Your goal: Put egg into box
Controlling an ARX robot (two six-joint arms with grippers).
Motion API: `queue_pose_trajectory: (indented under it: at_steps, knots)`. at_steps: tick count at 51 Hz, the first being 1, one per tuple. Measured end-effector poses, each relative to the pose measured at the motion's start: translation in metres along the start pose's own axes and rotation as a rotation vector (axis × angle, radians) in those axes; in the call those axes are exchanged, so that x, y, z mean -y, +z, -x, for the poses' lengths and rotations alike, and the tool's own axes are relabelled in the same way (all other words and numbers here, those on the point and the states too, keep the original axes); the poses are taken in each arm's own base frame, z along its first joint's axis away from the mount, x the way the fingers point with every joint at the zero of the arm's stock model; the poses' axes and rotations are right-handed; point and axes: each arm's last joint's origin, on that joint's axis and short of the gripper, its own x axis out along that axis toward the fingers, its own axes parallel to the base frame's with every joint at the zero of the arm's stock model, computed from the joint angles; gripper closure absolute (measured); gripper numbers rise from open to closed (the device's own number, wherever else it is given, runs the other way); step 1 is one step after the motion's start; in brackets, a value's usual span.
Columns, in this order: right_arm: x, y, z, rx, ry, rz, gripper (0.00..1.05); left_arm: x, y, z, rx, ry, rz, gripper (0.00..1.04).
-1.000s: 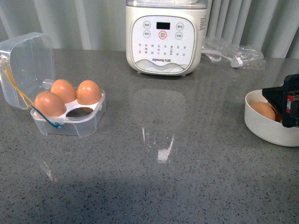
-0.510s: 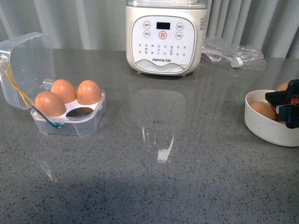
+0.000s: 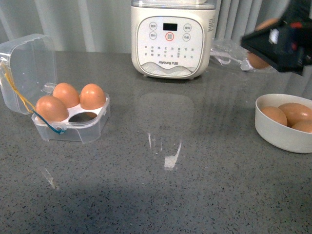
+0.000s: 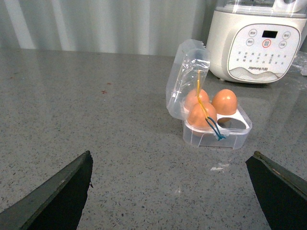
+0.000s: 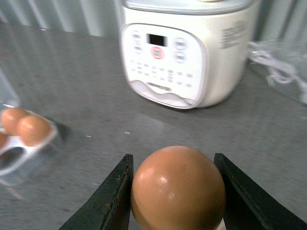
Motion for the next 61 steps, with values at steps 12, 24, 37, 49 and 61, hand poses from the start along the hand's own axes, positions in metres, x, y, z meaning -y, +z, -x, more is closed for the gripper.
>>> queue_pose_trajectory:
  at_steps: [12,24,37,49,61]
  knots:
    - [-0.052,0.012,-0.059,-0.089,0.254,-0.023,0.62,0.000,0.000,0.000,0.000,0.000,0.000,0.07]
    - [-0.097,0.001,-0.096,-0.152,0.455,0.023,0.62,0.000,0.000,0.000,0.000,0.000,0.000,0.07]
    - [-0.125,-0.001,-0.119,-0.162,0.507,0.057,0.62,0.000,0.000,0.000,0.000,0.000,0.000,0.07]
    - [-0.124,-0.009,-0.129,-0.190,0.493,0.056,0.62,0.000,0.000,0.000,0.000,0.000,0.000,0.07]
    - [-0.125,-0.012,-0.138,-0.199,0.497,0.070,0.62,0.000,0.000,0.000,0.000,0.000,0.000,0.07]
